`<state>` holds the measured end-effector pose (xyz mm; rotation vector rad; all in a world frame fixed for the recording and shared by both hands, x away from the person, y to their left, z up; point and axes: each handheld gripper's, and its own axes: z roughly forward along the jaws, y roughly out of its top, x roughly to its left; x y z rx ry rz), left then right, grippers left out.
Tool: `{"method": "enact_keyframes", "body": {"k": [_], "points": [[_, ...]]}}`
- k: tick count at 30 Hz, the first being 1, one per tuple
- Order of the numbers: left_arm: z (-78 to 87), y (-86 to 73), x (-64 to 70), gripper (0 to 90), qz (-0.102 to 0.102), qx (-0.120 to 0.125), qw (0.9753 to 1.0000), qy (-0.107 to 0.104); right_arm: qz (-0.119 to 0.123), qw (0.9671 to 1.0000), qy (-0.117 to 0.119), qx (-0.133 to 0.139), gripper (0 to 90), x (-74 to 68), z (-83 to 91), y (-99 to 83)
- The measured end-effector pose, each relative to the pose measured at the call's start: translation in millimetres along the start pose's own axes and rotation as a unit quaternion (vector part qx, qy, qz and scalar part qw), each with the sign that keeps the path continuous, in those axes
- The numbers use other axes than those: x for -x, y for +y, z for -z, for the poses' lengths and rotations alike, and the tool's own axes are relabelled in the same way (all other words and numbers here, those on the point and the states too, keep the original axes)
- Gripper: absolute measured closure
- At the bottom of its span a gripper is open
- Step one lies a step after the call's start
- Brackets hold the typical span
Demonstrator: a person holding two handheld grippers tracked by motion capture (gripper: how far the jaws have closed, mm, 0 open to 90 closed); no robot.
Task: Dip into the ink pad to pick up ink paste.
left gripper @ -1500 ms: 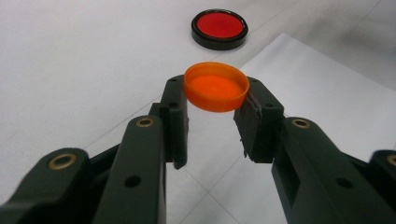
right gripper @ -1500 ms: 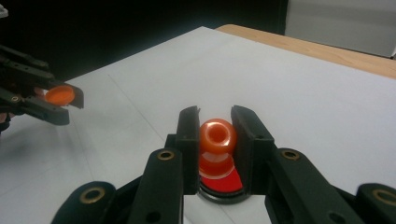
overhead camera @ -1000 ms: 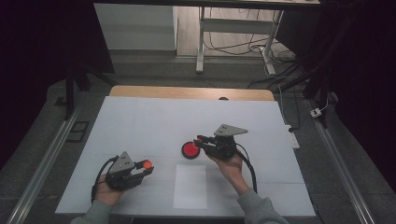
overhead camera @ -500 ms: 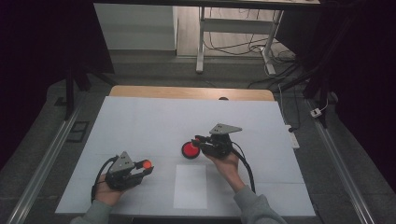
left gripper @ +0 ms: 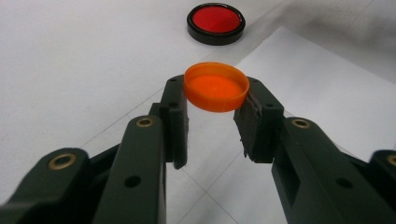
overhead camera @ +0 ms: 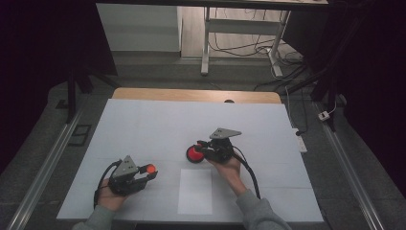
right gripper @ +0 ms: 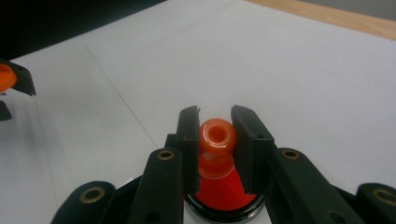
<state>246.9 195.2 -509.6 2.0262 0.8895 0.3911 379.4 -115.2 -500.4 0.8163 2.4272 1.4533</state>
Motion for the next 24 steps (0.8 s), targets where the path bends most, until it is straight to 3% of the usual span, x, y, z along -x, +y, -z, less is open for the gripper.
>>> {"method": "enact_keyframes", "body": {"k": [8, 24], "points": [[0.6, -0.2, -0.6, 64.8, 0.001, 0.001, 1.0000, -0.002, 0.014, 0.9997, -0.008, -0.018, 72.6, -1.3, -13.5, -5.1], [-0.6, -0.5, -0.3, 64.8, 0.002, -0.003, 1.0000, -0.004, 0.029, 0.9985, -0.025, -0.041, 72.6, 1.1, -21.9, -10.8]]}}
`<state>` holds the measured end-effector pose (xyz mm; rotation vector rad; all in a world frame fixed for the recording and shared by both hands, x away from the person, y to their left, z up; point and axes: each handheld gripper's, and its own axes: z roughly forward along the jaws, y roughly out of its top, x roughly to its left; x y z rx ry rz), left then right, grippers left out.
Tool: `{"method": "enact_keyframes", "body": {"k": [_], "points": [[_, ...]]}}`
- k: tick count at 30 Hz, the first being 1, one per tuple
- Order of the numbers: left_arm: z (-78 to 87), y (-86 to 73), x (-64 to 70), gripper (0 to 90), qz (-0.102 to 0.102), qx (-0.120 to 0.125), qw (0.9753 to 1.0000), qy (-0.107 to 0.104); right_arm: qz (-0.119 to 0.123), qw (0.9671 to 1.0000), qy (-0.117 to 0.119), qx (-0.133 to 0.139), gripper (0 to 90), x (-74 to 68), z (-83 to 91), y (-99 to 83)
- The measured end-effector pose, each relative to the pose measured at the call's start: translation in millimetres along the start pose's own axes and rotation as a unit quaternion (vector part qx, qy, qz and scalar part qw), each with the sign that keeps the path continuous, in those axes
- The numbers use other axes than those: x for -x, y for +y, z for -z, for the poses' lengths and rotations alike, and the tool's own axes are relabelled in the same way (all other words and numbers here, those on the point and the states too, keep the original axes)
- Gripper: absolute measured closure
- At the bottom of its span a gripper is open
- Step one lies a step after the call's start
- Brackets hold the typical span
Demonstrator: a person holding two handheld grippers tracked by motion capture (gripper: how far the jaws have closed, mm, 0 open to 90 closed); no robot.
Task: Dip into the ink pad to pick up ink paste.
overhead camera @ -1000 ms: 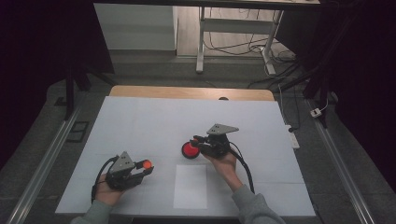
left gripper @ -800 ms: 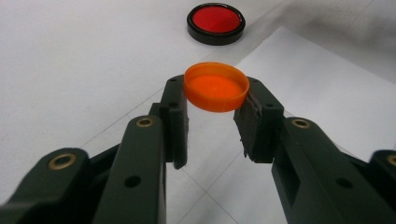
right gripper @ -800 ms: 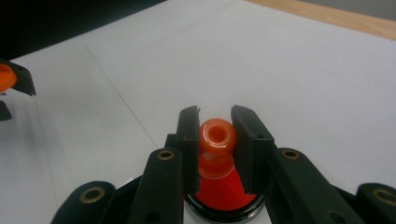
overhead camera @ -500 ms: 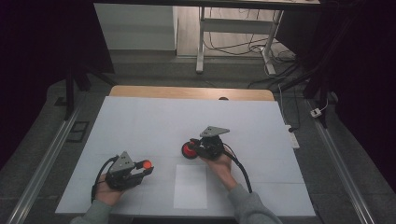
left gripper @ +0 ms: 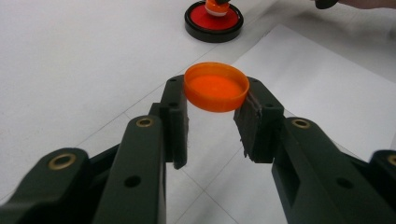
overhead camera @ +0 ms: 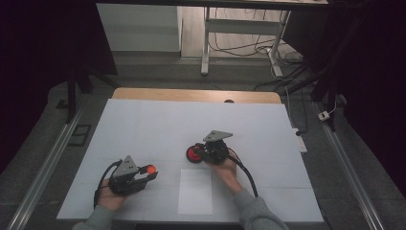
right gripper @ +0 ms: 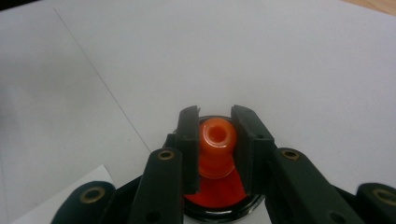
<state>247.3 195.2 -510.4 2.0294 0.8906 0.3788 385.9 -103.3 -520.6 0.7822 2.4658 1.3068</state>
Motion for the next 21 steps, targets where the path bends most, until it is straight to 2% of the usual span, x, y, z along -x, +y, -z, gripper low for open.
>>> {"method": "enact_keyframes", "body": {"k": [7, 12, 21], "points": [[0.2, -0.2, -0.3, 64.8, 0.000, 0.000, 1.0000, -0.001, 0.012, 0.9999, -0.008, -0.007, 72.6, -2.1, -1.5, -0.4], [0.4, -0.2, 0.0, 64.8, 0.001, 0.000, 1.0000, -0.001, -0.001, 0.9999, -0.006, -0.010, 72.6, -0.4, -1.4, -0.7], [0.8, -0.3, -0.5, 64.7, 0.002, 0.001, 1.0000, 0.000, 0.003, 1.0000, -0.006, -0.007, 72.8, -1.5, -1.7, -1.4]]}}
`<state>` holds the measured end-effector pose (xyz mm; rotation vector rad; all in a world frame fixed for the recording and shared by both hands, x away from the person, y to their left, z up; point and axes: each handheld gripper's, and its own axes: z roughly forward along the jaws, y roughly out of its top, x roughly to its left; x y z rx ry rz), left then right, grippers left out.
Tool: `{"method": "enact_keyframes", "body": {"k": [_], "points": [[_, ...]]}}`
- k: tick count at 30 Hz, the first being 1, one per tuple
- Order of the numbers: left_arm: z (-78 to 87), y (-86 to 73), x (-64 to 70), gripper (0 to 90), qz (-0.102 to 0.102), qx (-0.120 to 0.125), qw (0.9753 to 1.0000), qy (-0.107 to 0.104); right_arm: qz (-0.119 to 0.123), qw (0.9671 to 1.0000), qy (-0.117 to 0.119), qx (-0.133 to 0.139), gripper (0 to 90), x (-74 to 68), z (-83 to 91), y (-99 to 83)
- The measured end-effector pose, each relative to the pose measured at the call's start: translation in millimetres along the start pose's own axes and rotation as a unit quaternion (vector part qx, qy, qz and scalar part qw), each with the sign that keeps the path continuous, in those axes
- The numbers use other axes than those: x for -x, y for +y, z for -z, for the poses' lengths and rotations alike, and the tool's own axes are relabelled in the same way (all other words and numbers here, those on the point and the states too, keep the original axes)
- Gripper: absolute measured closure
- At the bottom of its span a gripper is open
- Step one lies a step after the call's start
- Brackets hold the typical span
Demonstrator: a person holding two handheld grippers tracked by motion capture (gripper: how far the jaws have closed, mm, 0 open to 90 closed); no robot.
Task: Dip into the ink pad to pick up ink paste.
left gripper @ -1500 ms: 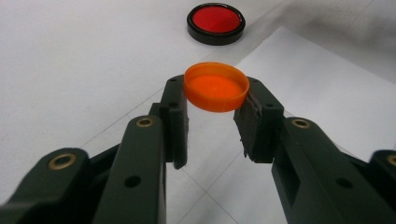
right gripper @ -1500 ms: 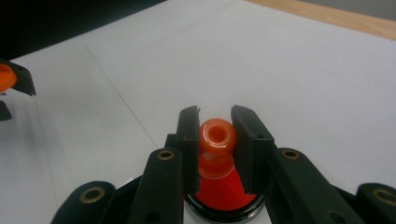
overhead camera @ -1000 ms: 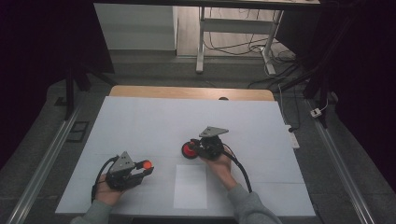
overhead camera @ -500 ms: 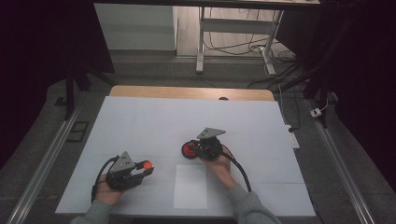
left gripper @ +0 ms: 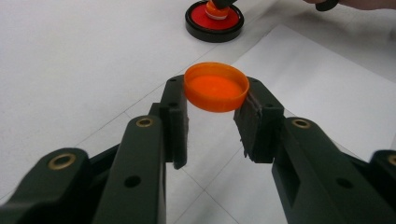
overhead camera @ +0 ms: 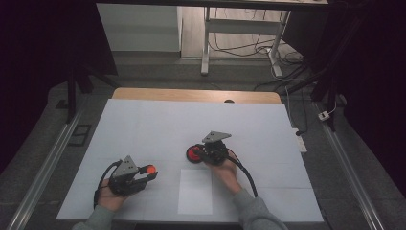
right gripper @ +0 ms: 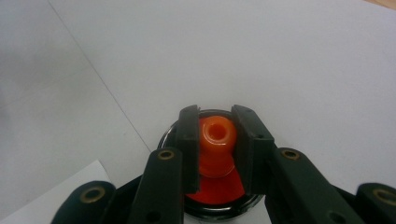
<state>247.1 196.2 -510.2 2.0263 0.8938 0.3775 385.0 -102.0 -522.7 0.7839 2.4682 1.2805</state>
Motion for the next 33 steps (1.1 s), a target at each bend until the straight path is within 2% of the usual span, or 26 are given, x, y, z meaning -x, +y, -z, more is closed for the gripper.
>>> {"method": "enact_keyframes", "body": {"k": [10, 14, 33], "points": [[-0.4, -0.1, 0.3, 64.7, -0.001, -0.001, 1.0000, 0.001, 0.007, 1.0000, -0.001, 0.000, 73.0, -0.4, 0.3, -1.0], [-0.1, -0.2, -0.1, 64.7, 0.000, 0.000, 1.0000, 0.001, 0.001, 1.0000, 0.002, 0.009, 73.0, 0.0, -0.2, -2.2], [0.4, 0.3, -0.1, 64.7, 0.001, 0.002, 1.0000, 0.000, 0.006, 0.9999, -0.003, 0.013, 73.0, -1.6, 0.0, -3.7]]}}
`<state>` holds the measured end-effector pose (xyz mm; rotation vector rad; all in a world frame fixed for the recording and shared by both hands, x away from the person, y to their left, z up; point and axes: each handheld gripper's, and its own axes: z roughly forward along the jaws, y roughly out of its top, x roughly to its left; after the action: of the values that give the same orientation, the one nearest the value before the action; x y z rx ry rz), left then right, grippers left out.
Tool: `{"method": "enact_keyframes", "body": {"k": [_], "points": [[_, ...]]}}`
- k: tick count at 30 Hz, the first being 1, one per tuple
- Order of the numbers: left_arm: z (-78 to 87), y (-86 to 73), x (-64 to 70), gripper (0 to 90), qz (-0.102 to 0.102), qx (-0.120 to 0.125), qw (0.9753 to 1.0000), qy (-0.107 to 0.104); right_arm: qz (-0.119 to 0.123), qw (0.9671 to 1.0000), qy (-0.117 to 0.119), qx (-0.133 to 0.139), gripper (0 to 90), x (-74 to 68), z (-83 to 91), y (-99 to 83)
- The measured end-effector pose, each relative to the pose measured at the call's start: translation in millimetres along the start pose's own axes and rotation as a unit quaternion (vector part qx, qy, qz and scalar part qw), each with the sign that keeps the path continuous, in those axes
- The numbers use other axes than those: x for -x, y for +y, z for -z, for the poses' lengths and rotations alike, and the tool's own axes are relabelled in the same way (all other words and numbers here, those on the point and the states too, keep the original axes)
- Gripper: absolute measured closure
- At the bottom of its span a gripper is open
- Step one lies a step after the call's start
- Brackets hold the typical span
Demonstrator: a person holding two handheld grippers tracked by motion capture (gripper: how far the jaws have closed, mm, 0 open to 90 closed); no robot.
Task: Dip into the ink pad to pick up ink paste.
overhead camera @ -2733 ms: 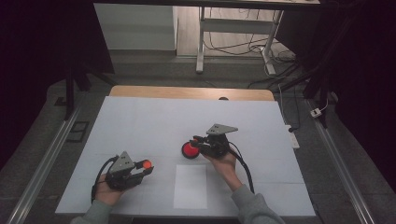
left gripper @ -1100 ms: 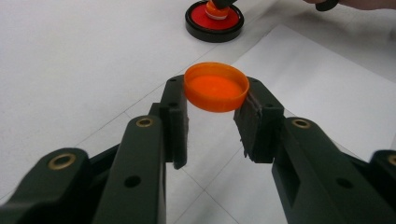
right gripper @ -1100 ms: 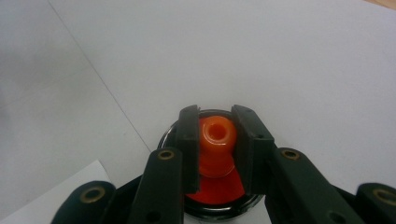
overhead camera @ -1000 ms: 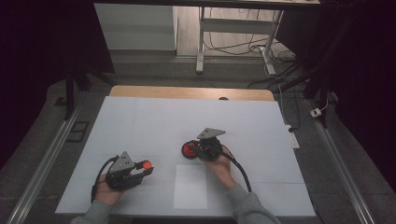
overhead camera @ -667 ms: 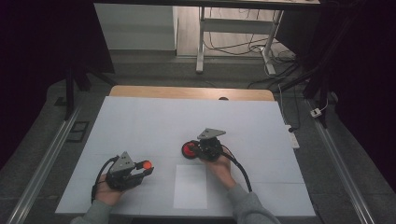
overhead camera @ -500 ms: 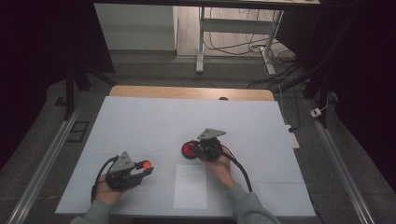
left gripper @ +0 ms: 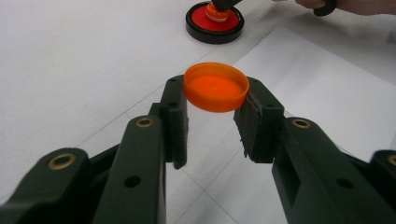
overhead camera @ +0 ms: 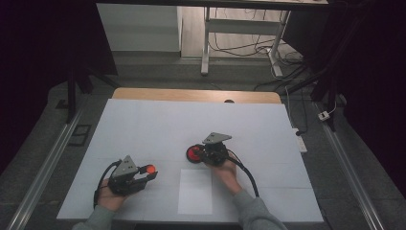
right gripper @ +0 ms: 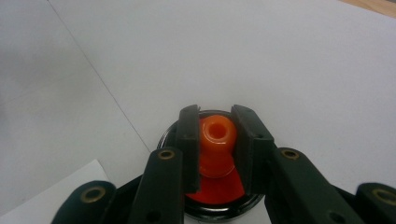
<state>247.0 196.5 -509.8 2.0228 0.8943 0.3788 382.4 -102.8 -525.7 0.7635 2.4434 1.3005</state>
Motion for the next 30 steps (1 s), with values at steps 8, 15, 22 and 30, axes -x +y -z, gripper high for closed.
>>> {"method": "enact_keyframes", "body": {"k": [8, 15, 22, 30], "points": [[0.5, -0.2, -1.0, 64.6, 0.003, 0.003, 1.0000, 0.001, -0.008, 0.9999, -0.004, 0.012, 72.7, 2.5, 3.3, -0.5], [0.1, -0.3, -0.9, 64.5, 0.002, 0.001, 1.0000, 0.002, -0.052, 0.9955, 0.000, 0.080, 72.7, 13.5, 33.5, 9.1], [-0.8, -0.4, -0.8, 64.5, 0.002, -0.001, 1.0000, 0.004, -0.049, 0.9949, 0.005, 0.089, 72.8, 10.5, 41.6, 14.7], [-0.5, -0.6, -1.5, 64.5, 0.002, -0.001, 1.0000, 0.003, -0.041, 0.9963, 0.010, 0.075, 72.7, 7.8, 35.1, 13.9]]}}
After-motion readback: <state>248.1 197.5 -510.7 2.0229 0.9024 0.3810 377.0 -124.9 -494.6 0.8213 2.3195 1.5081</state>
